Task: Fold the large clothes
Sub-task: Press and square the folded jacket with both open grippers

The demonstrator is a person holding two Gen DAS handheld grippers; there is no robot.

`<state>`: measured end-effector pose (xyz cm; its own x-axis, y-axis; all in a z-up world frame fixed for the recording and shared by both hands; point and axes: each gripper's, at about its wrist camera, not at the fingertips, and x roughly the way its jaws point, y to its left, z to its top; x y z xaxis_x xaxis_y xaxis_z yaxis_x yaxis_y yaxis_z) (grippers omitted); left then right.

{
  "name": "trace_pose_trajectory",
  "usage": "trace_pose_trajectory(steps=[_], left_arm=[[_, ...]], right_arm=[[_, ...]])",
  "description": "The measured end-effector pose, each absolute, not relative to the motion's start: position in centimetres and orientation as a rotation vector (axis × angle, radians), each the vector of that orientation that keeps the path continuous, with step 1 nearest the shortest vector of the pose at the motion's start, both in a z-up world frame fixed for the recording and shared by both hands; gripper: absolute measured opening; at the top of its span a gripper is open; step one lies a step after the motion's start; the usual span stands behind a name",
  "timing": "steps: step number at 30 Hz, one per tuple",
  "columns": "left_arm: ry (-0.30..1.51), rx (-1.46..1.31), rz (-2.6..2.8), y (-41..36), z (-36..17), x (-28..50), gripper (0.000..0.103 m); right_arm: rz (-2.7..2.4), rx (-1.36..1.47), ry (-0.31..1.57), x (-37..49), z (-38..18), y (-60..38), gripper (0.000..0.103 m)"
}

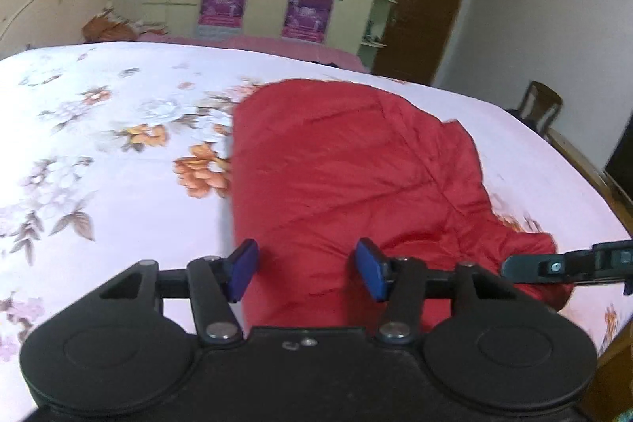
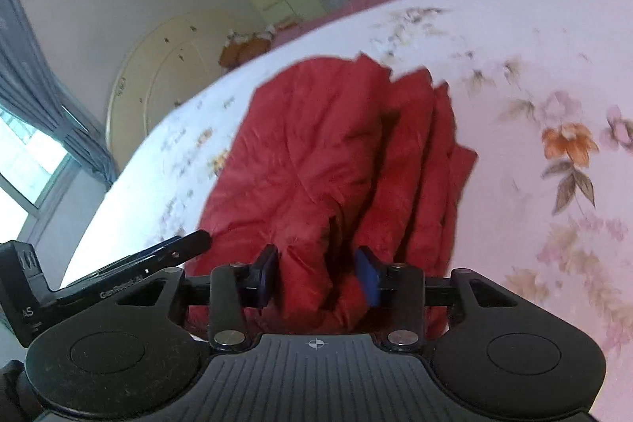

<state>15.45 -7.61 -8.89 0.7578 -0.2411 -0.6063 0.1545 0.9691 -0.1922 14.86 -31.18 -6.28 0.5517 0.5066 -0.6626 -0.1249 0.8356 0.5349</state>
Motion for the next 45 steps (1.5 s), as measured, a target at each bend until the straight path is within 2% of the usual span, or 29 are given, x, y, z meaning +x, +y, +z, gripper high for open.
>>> trace_pose_trajectory(steps=[1,4,10,15,17,25,27,28,29,30,31,45], left_arm=[[0.675,-0.122,-0.229,-8.0,-9.1,15.5,0.053],[0.681,-0.104,-0.273,-8.7,-9.7,15.7,0.053],[0.711,-0.058,-0.317,-10.4,-11.5,16.1,0.054],[0.727,-0.028,-0.302,-10.7,-11.3,16.1,0.054],[0.726,-0.011,-0.296,-10.9,-10.5,15.9,0.053],[0.634,-0.032,-0.290,-10.0,-6.4,15.8,0.060],[0.632,-0.041,-0.288,-9.5,-6.0,16.7,0.060],[0.630,-0.045,-0.281,-9.2,-5.9,17.2,0.060],[0.627,-0.049,-0.274,-8.9,-6.0,17.8,0.060],[0.626,-0.054,-0.266,-8.6,-6.0,18.4,0.060],[0.629,-0.064,-0.260,-8.1,-6.2,19.0,0.060],[0.663,-0.111,-0.298,-6.9,-8.9,28.5,0.059]], right_arm=[[0.396,0.479,0.930,14.7,-6.5,-31.5,0.010],[0.379,0.476,0.923,13.9,-6.8,-32.6,0.007],[0.287,0.511,1.038,14.2,-11.6,-34.5,0.007],[0.306,0.477,1.038,14.5,-11.5,-34.3,0.007],[0.305,0.486,1.029,14.2,-10.8,-34.7,0.008],[0.284,0.365,0.879,13.7,-4.7,-35.5,0.009],[0.271,0.354,0.844,14.3,-3.7,-35.6,0.011],[0.267,0.355,0.840,14.7,-3.4,-35.6,0.025],[0.257,0.361,0.834,14.9,-3.3,-35.7,0.053],[0.236,0.368,0.817,15.0,-3.1,-35.7,0.064],[0.229,0.365,0.805,15.3,-3.0,-35.6,0.067],[0.136,0.545,0.858,27.3,-5.7,-33.2,0.066]])
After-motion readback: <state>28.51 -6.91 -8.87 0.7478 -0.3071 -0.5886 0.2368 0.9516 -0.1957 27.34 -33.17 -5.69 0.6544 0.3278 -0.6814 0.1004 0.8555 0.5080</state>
